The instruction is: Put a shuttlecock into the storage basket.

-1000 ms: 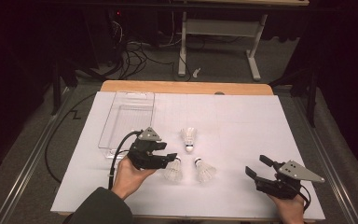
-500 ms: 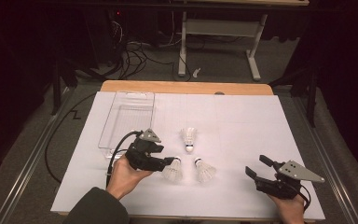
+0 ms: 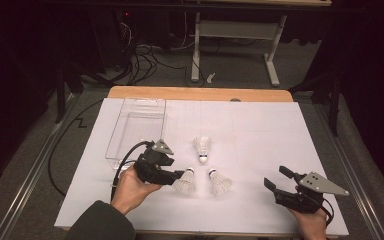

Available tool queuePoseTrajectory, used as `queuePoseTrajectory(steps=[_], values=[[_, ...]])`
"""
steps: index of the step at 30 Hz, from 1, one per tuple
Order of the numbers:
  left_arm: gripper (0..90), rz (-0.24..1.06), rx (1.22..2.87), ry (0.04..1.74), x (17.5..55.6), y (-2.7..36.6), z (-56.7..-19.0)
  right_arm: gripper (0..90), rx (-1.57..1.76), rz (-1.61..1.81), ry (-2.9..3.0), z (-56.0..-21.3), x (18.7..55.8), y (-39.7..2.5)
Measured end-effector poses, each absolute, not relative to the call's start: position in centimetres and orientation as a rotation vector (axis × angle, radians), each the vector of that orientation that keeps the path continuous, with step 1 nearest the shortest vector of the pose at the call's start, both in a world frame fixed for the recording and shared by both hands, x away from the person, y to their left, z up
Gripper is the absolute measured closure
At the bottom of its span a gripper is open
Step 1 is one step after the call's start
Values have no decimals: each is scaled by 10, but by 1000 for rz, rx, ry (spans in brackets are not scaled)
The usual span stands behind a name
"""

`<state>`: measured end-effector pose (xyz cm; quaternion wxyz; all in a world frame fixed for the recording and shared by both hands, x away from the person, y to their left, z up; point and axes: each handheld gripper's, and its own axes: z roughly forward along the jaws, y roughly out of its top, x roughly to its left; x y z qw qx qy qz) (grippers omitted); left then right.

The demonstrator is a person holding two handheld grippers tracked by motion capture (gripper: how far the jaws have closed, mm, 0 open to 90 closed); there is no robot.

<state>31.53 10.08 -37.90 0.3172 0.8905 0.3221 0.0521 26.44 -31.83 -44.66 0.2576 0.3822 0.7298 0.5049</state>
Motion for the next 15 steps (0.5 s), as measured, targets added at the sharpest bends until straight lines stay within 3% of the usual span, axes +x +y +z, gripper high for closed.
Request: queuePoseTrajectory(steps=[15], values=[[509,139,2422,850,309,99,-389,298,1026,1364,1987,-447,264,-317]])
